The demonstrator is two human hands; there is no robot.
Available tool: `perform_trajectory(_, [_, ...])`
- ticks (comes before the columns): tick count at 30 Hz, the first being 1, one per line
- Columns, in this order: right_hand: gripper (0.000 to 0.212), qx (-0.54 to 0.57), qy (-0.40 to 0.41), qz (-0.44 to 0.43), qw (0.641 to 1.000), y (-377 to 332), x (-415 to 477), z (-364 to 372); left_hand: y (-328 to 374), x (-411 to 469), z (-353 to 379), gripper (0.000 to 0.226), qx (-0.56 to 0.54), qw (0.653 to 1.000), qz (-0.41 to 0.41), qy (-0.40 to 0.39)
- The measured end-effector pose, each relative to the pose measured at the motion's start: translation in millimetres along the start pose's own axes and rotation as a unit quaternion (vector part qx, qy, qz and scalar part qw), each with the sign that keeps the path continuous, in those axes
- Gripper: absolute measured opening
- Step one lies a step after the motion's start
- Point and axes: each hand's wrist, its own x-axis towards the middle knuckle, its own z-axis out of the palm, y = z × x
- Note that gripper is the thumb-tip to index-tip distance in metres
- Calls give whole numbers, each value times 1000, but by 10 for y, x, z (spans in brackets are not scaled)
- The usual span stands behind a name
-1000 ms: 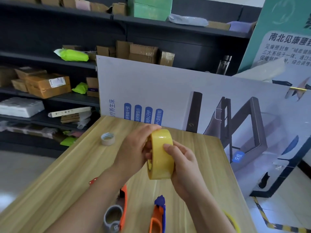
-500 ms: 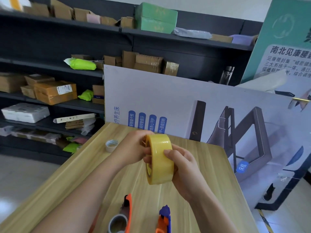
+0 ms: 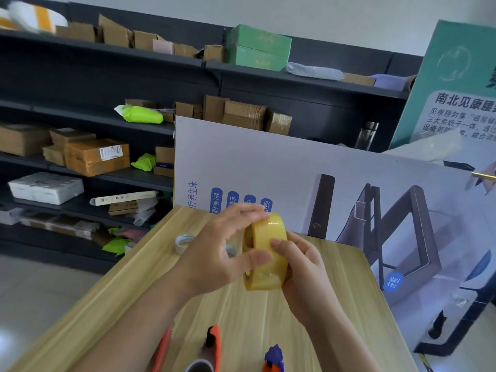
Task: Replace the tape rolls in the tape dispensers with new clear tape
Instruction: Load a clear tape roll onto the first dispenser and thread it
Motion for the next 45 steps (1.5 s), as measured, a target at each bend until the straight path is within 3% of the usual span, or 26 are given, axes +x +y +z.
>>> perform_trajectory(3, [32,4,-7,7,1000,0,-7,39,-38,-10,-46,56,17,999,-16,-23])
perform_trajectory(12, [29,-38,-11,3,999,40,-27,165,-133,39,-138,51,-112,985,-131,-10])
perform_trajectory(14, [27,-39,-7,4,999,57,-29,197,-132,31,-144,50,-85,989,-125,-7])
perform_trajectory(19, [23,-38,35,3,999,66,-8,252,-116,-69,-130,50,24,999,-7,-26])
perform_trajectory(28, [27,-72,23,2,997,84,-65,241,-219,-28,-172,67,-94,990,-91,-50])
perform_trajectory(36, [20,-112,41,-20,993,69,-79,195,-152,-8,-65,25,51,987,44,143])
perform_trajectory(38, [21,-116,39,-18,992,66,-84,190,-166,20,-63,16,98,980,76,155])
perform_trajectory(41, [18,-112,38,-22,993,77,-90,192,-185,20,-52,20,187,962,128,149])
perform_trajectory(45, [19,-115,26,-21,993,92,-71,179,-188,25,-29,24,254,949,132,134])
